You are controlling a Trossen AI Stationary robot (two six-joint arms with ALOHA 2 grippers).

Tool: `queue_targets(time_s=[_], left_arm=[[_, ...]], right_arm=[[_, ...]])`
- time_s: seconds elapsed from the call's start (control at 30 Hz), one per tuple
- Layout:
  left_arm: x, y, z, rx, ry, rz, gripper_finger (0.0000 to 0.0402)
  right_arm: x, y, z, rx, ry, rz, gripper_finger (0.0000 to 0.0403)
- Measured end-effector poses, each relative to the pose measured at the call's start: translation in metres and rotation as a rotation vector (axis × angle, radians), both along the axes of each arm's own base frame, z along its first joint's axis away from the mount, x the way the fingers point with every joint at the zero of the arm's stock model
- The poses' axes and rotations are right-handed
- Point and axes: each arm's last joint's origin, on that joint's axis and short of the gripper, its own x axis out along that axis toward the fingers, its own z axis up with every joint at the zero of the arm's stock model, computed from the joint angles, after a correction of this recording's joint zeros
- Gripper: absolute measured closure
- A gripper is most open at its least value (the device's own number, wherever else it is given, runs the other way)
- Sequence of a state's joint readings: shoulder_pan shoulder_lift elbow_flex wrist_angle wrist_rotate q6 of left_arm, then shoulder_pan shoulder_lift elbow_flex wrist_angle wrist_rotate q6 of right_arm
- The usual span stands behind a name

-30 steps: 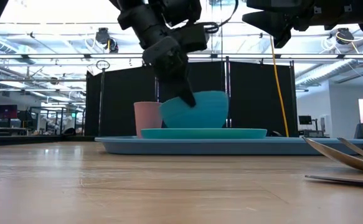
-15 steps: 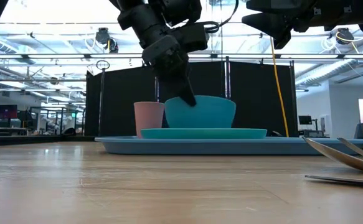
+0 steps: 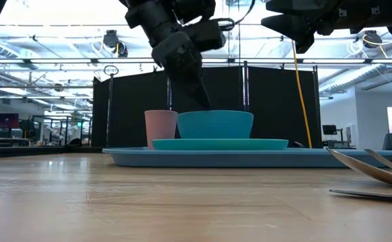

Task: Set up tray
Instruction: Put the yellow napkin on the blue serving tray to the right of the blue plate

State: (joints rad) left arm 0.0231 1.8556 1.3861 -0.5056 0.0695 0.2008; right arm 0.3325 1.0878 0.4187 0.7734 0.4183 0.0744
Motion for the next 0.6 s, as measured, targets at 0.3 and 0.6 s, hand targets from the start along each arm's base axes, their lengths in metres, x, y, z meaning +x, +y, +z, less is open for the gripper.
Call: queue_targets(time_s=[0.3,0.6], left_arm=[[-0.027,-0.011,0.050,-0.037,-0.070,0.038,0.0339],[-0.074,-0.060,0.046,-0.051,-0.231,-0.065,0.0339]], right_arm=[[0.000,0.000,0.000,0.019,-0.002,-0.008,0.0236],[-0.004,0.007,-0.005,-0.072,0.062,-0.091,0.0236]])
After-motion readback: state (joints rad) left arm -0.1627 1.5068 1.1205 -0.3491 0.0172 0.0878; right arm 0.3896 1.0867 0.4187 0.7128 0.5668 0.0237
